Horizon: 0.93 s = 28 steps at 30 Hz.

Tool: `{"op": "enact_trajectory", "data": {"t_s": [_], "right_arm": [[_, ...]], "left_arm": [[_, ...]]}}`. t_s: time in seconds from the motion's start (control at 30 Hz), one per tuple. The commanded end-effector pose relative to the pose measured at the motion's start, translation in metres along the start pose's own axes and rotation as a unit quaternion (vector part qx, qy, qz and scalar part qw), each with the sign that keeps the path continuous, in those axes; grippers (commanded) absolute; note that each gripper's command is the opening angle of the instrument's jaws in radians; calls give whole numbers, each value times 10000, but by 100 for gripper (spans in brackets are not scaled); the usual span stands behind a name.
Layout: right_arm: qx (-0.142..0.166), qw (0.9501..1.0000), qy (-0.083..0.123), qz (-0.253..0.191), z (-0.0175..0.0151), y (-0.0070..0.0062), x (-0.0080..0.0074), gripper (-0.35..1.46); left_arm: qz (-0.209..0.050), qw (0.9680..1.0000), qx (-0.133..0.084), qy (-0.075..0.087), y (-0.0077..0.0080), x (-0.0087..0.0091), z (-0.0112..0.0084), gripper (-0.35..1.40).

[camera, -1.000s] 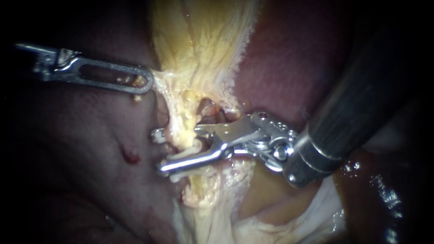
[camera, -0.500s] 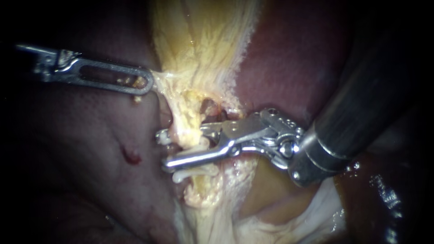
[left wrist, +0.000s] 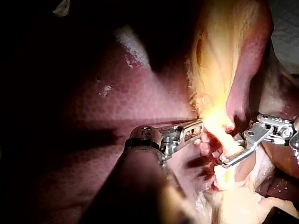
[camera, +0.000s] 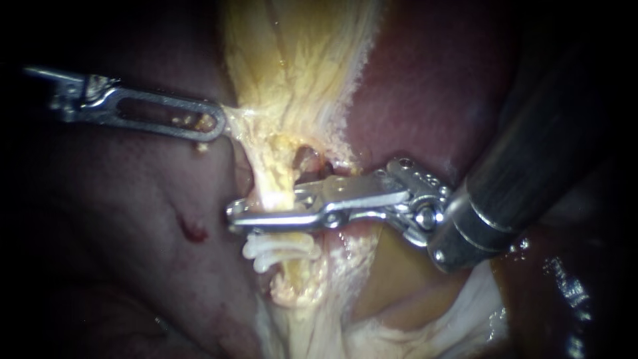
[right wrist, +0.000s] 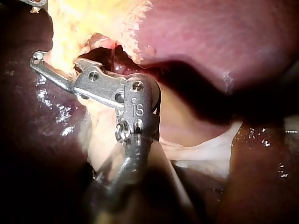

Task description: Clipping third clip left tube

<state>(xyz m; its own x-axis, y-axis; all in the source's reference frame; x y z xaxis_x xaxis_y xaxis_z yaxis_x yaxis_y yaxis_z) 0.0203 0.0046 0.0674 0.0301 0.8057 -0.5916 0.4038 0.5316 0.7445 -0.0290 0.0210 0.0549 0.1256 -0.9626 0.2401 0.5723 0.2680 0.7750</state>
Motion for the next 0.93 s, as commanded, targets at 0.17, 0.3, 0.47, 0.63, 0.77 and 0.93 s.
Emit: {"op": "enact_trajectory", "data": {"t_s": [0.17, 0.3, 0.47, 0.63, 0.77, 0.93], "right_arm": [[-32, 9998, -170, -68, -3, 1, 3, -35], [-51, 9996, -258, -108, -4, 1, 2, -35], [-50, 9996, -258, -108, -4, 1, 2, -35], [-52, 9996, -257, -109, -5, 2, 2, -35], [-54, 9996, -255, -109, -6, 3, 2, -35], [-55, 9996, -253, -109, -7, 4, 2, -35]], "left_arm": [[0, 10000, -1, 0, 0, 0, 0, -35], [0, 10000, -2, 0, 0, 0, 0, -35], [0, 10000, -2, 0, 0, 0, 0, -35], [0, 10000, -1, 0, 1, 0, 0, -35], [0, 10000, -2, -1, 0, 0, 0, -35], [0, 10000, -2, 0, 0, 0, 0, -35]]}}
